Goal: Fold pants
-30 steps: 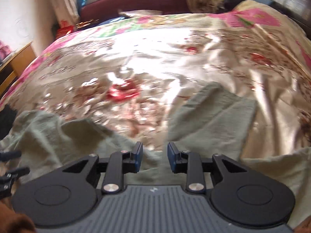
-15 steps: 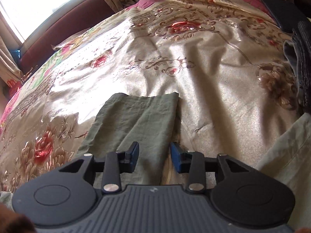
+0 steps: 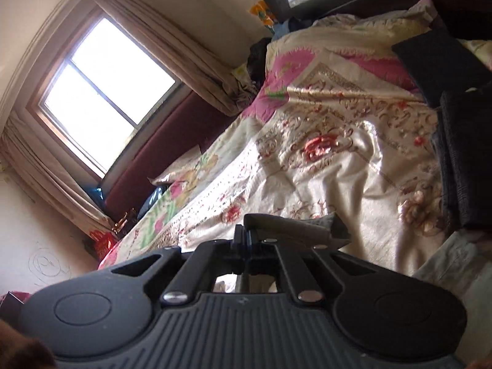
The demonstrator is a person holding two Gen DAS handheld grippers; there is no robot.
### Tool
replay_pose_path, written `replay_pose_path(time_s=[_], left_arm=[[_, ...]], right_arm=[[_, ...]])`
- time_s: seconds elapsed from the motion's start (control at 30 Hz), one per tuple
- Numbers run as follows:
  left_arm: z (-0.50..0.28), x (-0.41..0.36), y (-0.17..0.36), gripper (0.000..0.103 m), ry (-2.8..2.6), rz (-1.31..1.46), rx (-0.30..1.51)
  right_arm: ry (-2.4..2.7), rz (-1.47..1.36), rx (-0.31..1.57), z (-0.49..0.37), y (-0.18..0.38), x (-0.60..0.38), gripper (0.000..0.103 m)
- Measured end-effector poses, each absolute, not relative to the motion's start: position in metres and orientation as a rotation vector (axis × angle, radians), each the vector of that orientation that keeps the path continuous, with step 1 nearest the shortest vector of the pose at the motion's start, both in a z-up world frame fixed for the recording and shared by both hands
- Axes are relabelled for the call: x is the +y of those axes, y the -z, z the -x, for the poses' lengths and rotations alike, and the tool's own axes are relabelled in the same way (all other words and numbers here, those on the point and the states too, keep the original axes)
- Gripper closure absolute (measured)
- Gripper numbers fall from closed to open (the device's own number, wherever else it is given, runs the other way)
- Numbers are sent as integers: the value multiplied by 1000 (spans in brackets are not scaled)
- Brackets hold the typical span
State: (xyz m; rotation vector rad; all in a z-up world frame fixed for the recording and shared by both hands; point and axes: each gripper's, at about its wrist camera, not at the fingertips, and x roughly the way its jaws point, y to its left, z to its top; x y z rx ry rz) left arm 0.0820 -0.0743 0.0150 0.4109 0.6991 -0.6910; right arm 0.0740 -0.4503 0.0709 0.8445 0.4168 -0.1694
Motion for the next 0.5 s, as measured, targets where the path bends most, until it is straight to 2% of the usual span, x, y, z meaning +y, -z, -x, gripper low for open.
replay_pose_path(time_s=[0.1, 0.23, 0.33, 0.5], left_arm=[[-79, -81, -5, 39, 692, -410, 723], [-69, -90, 13, 39, 712, -473, 775], [-61, -92, 15, 38, 716, -524, 762], [-63, -94, 12, 37, 712, -535, 768]], right_arm=[[237, -865, 321, -17, -76, -464, 101], [395, -826, 487, 32, -27, -465, 100], [444, -916, 625, 49, 26, -471, 100], [426, -975, 628, 43, 38, -477, 94]])
